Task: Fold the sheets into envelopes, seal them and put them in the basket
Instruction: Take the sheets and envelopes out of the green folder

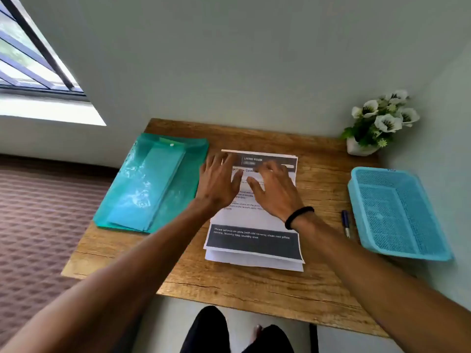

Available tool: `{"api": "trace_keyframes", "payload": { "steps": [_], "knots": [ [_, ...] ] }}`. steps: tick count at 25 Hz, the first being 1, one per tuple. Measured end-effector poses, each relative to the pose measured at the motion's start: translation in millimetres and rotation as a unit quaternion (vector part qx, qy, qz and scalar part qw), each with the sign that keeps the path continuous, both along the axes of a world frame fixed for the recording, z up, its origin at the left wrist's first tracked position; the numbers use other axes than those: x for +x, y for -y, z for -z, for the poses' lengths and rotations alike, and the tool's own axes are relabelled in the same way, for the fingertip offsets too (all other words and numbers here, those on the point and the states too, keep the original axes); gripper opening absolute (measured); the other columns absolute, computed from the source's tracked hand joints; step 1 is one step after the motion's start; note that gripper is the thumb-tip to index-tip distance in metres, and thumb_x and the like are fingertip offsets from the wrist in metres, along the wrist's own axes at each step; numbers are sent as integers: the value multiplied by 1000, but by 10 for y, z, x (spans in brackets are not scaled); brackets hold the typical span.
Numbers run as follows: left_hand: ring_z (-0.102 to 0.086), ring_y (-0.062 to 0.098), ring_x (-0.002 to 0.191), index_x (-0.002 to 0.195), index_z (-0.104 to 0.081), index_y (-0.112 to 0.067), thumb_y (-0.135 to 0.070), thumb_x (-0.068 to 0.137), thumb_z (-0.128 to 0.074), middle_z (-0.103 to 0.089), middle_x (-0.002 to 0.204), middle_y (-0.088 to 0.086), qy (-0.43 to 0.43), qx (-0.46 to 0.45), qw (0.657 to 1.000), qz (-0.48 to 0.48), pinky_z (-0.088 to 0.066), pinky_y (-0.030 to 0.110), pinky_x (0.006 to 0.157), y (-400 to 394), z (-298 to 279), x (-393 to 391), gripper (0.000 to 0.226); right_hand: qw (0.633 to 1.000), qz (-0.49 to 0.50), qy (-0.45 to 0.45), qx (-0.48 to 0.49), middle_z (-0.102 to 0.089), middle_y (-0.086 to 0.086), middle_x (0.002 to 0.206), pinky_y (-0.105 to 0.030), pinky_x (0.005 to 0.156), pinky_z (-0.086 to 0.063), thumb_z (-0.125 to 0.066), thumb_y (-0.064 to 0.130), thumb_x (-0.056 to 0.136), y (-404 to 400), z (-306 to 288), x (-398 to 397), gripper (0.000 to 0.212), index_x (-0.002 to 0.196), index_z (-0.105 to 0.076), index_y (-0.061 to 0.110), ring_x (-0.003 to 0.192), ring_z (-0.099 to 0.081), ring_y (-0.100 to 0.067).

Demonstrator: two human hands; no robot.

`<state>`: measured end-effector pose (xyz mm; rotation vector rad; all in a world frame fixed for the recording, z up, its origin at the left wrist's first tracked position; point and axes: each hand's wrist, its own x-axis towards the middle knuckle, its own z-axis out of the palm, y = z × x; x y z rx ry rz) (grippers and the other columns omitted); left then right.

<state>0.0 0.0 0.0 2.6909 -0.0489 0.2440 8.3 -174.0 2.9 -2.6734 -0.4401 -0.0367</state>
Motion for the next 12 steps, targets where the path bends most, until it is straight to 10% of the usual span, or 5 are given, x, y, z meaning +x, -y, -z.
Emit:
{"api": "trace_keyframes", "payload": {
  "steps": [12],
  "knots": [
    [-58, 30, 119, 126, -64, -24, -38, 100, -43, -66, 127, 3, 148, 37, 987, 41, -47, 50, 98, -71, 826, 7, 36, 990, -39, 129, -49, -61, -5, 135, -47, 109, -42, -31, 56, 102, -35, 770, 87, 56, 134, -61, 21, 128, -51, -28]
  ]
}}
